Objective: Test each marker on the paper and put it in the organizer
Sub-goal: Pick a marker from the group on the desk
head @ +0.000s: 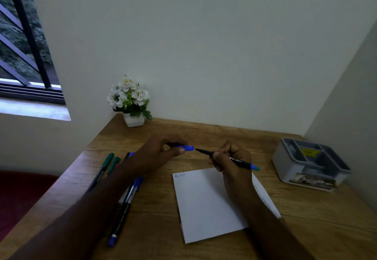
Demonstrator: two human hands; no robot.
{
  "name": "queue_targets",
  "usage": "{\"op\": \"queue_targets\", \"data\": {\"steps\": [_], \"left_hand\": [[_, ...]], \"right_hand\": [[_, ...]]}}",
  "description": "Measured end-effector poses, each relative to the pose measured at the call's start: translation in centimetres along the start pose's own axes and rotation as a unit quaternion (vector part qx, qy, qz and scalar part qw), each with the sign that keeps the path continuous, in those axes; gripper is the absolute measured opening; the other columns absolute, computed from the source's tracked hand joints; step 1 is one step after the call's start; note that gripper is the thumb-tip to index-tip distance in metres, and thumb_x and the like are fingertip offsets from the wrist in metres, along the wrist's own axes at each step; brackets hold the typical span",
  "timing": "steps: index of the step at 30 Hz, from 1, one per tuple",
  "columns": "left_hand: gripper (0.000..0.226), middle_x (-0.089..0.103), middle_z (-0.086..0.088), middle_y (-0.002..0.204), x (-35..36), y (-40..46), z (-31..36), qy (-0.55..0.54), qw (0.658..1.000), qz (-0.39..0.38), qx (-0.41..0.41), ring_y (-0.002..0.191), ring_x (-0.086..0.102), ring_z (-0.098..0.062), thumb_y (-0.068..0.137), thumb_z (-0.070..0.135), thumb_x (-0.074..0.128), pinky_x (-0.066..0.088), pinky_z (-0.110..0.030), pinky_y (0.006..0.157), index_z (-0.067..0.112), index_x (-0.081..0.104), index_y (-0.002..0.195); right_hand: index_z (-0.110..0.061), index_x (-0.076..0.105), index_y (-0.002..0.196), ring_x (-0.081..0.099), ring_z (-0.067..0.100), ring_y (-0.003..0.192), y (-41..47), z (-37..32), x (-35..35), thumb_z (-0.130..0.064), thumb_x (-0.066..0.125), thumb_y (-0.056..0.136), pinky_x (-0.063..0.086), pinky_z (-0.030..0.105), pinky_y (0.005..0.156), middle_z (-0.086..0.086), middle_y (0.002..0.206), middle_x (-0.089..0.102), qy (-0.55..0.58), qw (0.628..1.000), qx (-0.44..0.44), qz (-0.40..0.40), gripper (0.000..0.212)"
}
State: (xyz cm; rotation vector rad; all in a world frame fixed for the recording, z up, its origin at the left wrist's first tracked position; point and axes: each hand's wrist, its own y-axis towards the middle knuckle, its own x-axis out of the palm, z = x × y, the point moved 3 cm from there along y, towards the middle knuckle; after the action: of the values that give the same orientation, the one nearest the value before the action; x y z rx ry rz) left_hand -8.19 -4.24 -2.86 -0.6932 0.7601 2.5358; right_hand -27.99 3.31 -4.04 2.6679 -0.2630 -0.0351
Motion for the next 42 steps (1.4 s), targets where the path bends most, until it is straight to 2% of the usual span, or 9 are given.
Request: {"op": "queue_targets", "data": {"steps": [7,10,14,19,24,29,37,40,42], "left_hand": [[0.02,0.065,0.02,0.106,0.5,-0.1,0.5,0.008,0.999,-0.039,-0.011,0.096,0.056,0.011,0.091,0.017,0.066,0.042,-0.005,0.071,0.026,0.069,0.109],[0.021,0.064,0.024,0.1,0.5,-0.1,0.8,0.008,0.999,-0.042,-0.008,0.094,0.055,0.014,0.09,0.015,0.066,0.041,-0.004,0.071,0.028,0.068,0.106],[0.018,0.07,0.024,0.086,0.6,-0.2,1.4,-0.015,0.998,-0.063,0.019,0.086,0.063,0.001,0.088,0.014,0.069,0.045,-0.009,0.07,0.026,0.072,0.101],[0.014,0.07,0.003,0.077,1.0,-0.2,1.3,-0.06,0.995,-0.075,0.035,0.066,0.063,-0.013,0.088,0.009,0.068,0.051,-0.021,0.062,0.009,0.075,0.1],[0.01,0.067,0.01,0.073,1.5,-0.4,1.9,-0.066,0.995,-0.052,0.057,0.066,0.06,-0.008,0.086,0.007,0.07,0.049,-0.022,0.061,0.011,0.076,0.093],[0.008,0.068,0.006,0.075,1.9,-0.6,2.1,-0.068,0.995,-0.034,0.069,0.066,0.06,-0.007,0.085,0.006,0.07,0.049,-0.02,0.061,0.009,0.075,0.09],[0.021,0.076,-0.006,0.079,2.2,-0.3,3.0,-0.14,0.989,0.022,0.035,0.076,0.072,-0.022,0.073,0.017,0.079,0.056,-0.025,0.07,0.005,0.077,0.09],[0.017,0.076,0.0,0.081,2.7,0.2,3.7,-0.075,0.996,0.029,0.031,0.078,0.071,-0.014,0.072,0.014,0.082,0.053,-0.018,0.068,0.01,0.078,0.088],[0.011,0.076,0.003,0.08,3.1,1.0,4.1,-0.037,0.999,0.017,0.025,0.078,0.07,-0.012,0.076,0.017,0.081,0.05,-0.012,0.066,0.013,0.078,0.086]], "right_hand": [[-0.026,0.068,0.064,0.058,0.017,0.063,0.2,0.7,0.1,-0.032,0.067,0.073,0.046,0.031,0.062,0.009,0.066,0.065,-0.037,0.999,0.009,-0.009,0.011],[-0.024,0.067,0.065,0.056,0.016,0.058,0.3,0.8,0.1,-0.017,0.07,0.076,0.047,0.028,0.057,0.008,0.064,0.064,-0.016,0.999,0.025,-0.023,0.013],[-0.005,0.065,0.076,0.057,0.022,0.056,0.2,0.7,0.3,-0.004,0.073,0.085,0.048,0.026,0.055,0.021,0.068,0.066,-0.027,0.997,0.041,-0.062,0.012],[-0.021,0.066,0.065,0.058,0.007,0.059,0.1,0.7,0.4,-0.014,0.076,0.084,0.046,0.021,0.06,0.001,0.061,0.065,-0.032,0.996,0.058,-0.066,0.022],[-0.022,0.067,0.068,0.055,0.015,0.06,0.2,1.2,0.2,-0.024,0.079,0.082,0.043,0.032,0.059,0.002,0.062,0.062,-0.002,0.993,0.072,-0.09,0.018],[-0.017,0.066,0.071,0.053,0.017,0.059,0.1,1.3,-0.2,-0.024,0.078,0.08,0.043,0.029,0.055,0.006,0.063,0.061,0.029,0.992,0.075,-0.097,0.016],[-0.01,0.075,0.102,0.064,0.009,0.076,-0.4,1.1,0.6,-0.012,0.07,0.09,0.05,0.027,0.066,0.002,0.086,0.075,-0.011,0.997,0.07,-0.043,0.012],[-0.011,0.071,0.107,0.07,0.014,0.098,-0.2,0.2,-1.1,-0.01,0.057,0.099,0.056,0.03,0.082,0.003,0.102,0.077,0.0,0.998,0.063,0.018,0.016],[-0.007,0.067,0.106,0.072,0.019,0.096,0.1,-0.4,-2.4,-0.007,0.05,0.101,0.056,0.033,0.083,0.007,0.097,0.077,0.015,0.996,0.073,0.049,0.018]]}}
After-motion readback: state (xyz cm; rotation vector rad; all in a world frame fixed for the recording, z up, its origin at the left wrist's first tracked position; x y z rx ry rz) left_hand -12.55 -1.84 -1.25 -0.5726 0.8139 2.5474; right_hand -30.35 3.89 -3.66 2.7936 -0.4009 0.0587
